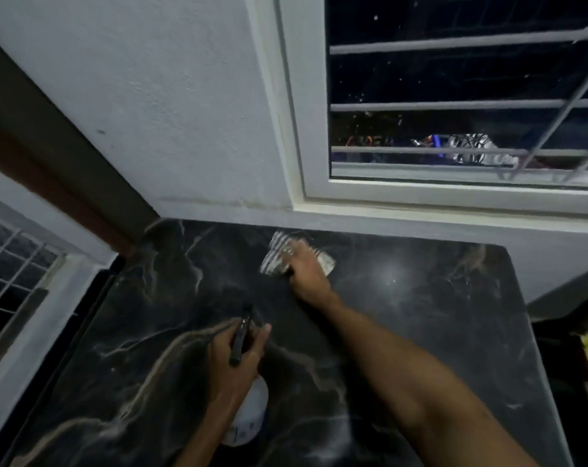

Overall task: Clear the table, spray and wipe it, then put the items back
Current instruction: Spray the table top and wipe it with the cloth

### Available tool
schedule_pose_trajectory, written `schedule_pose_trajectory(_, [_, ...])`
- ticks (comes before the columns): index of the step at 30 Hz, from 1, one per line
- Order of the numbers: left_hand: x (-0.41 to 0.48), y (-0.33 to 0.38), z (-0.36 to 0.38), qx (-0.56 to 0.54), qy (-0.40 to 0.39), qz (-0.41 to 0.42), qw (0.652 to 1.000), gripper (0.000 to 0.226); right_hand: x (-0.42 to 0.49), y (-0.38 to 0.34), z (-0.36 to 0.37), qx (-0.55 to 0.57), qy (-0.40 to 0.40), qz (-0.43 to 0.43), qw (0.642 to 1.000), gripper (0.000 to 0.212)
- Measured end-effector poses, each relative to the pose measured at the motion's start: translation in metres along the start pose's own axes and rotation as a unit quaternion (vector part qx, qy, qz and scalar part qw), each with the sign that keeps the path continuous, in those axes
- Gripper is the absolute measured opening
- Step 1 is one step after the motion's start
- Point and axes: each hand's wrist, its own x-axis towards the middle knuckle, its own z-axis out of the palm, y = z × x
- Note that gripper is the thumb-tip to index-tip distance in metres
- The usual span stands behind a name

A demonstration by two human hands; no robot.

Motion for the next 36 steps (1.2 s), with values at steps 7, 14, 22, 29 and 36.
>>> schedule_pose_trajectory(7, [0.017, 0.021, 0.052, 0.006, -0.044, 0.019, 0.999, 0.035, -0.058, 0.088, -0.07, -0.091, 0.026, -0.016, 0.995, 0.076])
schedule_pose_trajectory(14, [0.022, 0.056, 0.124, 0.008, -0.076, 0.076, 0.994, 0.034, -0.095, 0.146, -0.122, -0.096, 0.042, 0.006, 0.994, 0.071])
schedule_pose_trajectory(22, [-0.004, 0.085, 0.175, -0.006, -0.116, 0.093, 0.989, 0.034, -0.172, 0.221, -0.193, -0.107, 0.124, 0.112, 0.98, 0.072])
schedule_pose_trajectory(29, [-0.04, 0.084, 0.174, -0.015, -0.148, 0.087, 0.985, 0.032, -0.232, 0.207, -0.189, -0.059, 0.192, 0.212, 0.957, 0.078])
schedule_pose_trajectory(36, [-0.074, 0.047, 0.123, -0.021, -0.161, 0.058, 0.985, 0.034, -0.269, 0.159, -0.146, -0.048, 0.21, 0.193, 0.957, 0.078])
